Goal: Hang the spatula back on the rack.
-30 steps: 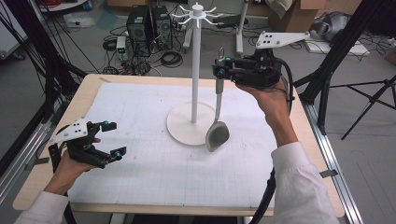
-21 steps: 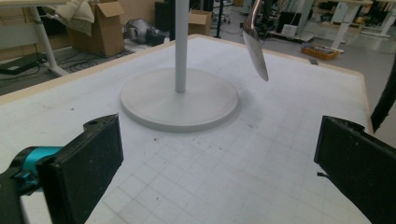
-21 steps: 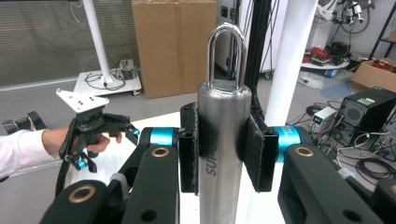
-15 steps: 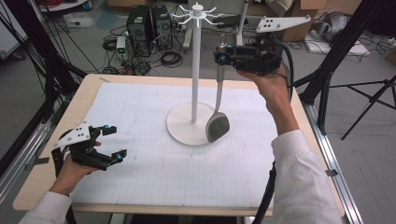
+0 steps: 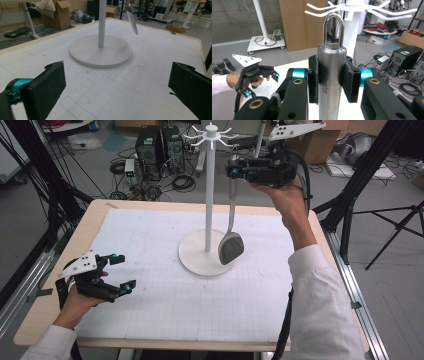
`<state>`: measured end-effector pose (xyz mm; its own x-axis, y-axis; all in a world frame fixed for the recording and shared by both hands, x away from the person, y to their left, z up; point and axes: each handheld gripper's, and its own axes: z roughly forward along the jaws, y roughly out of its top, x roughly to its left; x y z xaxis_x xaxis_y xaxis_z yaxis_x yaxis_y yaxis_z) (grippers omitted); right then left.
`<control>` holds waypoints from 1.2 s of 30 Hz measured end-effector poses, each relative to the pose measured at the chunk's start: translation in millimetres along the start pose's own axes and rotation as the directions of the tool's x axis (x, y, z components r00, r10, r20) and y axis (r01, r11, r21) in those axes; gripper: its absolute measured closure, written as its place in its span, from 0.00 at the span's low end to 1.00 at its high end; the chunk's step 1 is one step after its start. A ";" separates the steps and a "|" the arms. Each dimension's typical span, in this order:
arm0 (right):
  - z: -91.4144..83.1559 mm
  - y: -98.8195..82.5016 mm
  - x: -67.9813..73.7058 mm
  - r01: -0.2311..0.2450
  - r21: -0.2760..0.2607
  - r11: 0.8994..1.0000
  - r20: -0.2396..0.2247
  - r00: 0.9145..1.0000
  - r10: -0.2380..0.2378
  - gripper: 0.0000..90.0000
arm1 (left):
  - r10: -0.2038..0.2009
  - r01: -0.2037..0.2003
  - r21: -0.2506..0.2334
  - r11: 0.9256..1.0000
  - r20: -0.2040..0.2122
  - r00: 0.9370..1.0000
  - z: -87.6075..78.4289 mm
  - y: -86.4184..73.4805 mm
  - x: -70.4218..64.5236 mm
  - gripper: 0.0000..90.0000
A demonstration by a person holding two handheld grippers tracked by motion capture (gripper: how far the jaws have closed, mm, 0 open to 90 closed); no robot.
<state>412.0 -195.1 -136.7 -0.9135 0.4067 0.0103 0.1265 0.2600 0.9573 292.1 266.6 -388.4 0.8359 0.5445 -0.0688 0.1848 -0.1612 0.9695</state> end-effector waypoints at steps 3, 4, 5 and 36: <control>1.7 1.5 -3.1 0.001 0.006 1.000 0.001 1.000 -0.001 0.78 | -0.003 0.003 0.001 1.000 -0.002 1.000 -0.5 -0.2 0.7 0.02; 1.7 1.5 -3.1 0.001 0.006 1.000 0.001 1.000 -0.001 0.78 | -0.003 0.003 0.003 1.000 -0.002 1.000 -0.4 -0.4 0.9 0.02; 2.0 1.5 -3.8 -0.005 0.008 1.000 0.002 1.000 0.005 0.78 | -0.002 0.002 0.004 1.000 -0.002 1.000 -0.2 -0.5 1.0 0.02; 14.5 -1.9 -14.5 -0.002 0.050 0.999 0.025 1.000 0.001 0.70 | -0.008 0.008 -0.006 1.000 -0.017 1.000 -4.1 0.7 3.0 0.02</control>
<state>430.6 -188.8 -142.8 -0.9033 0.4290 0.0041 0.1479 0.3025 0.9416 292.6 271.5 -387.0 0.8256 0.5595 -0.0728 0.1887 -0.1522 0.9702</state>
